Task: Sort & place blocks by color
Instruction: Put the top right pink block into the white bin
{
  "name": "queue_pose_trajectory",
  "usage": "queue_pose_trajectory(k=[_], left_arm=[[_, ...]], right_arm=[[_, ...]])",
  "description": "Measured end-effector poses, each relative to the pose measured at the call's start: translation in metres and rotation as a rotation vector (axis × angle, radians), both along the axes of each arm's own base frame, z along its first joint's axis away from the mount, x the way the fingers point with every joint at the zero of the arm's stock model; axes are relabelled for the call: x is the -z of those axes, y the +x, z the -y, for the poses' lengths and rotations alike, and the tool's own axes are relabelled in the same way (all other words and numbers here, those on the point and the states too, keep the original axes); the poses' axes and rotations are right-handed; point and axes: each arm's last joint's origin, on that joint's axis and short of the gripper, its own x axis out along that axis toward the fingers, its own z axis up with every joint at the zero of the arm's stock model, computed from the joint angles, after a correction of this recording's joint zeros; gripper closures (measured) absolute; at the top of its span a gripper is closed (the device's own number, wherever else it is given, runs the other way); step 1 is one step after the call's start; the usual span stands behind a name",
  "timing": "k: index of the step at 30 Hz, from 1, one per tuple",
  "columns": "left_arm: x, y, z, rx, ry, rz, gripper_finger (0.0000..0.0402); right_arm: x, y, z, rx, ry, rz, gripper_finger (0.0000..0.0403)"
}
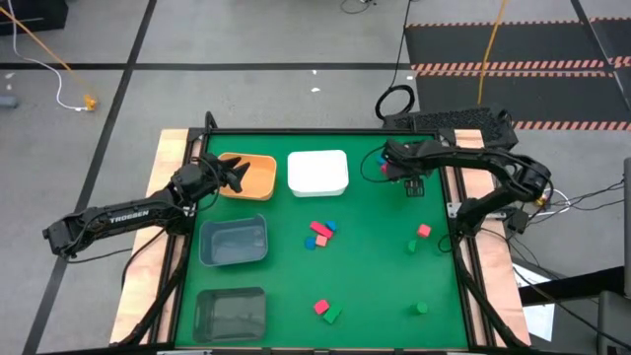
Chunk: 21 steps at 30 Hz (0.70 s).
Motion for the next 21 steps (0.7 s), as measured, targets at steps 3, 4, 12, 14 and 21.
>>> queue_pose_trajectory(k=[3, 4, 12, 14, 21], left_arm=[[0.0, 0.0, 0.0, 0.0, 0.0, 0.0, 0.0146], [0.0, 0.0, 0.0, 0.0, 0.0, 0.0, 0.0146], [0.0, 0.0, 0.0, 0.0, 0.0, 0.0, 0.0146], [0.0, 0.0, 0.0, 0.0, 0.0, 0.0, 0.0146], [0.0, 0.0, 0.0, 0.001, 0.0, 0.001, 0.0146]], right_arm=[[-0.004, 0.003, 0.0, -0.009, -0.032, 0.051, 0.0156], [-0.005, 0.004, 0.001, -0.011, -0.04, 0.064, 0.0156], [0.014, 0.005, 0.005, 0.072, 0.039, 0.205, 0.0156], [0.02, 0.003, 0.005, 0.096, 0.009, 0.212, 0.0156], [0.029, -0.002, 0.002, 0.212, 0.019, 0.256, 0.0172]])
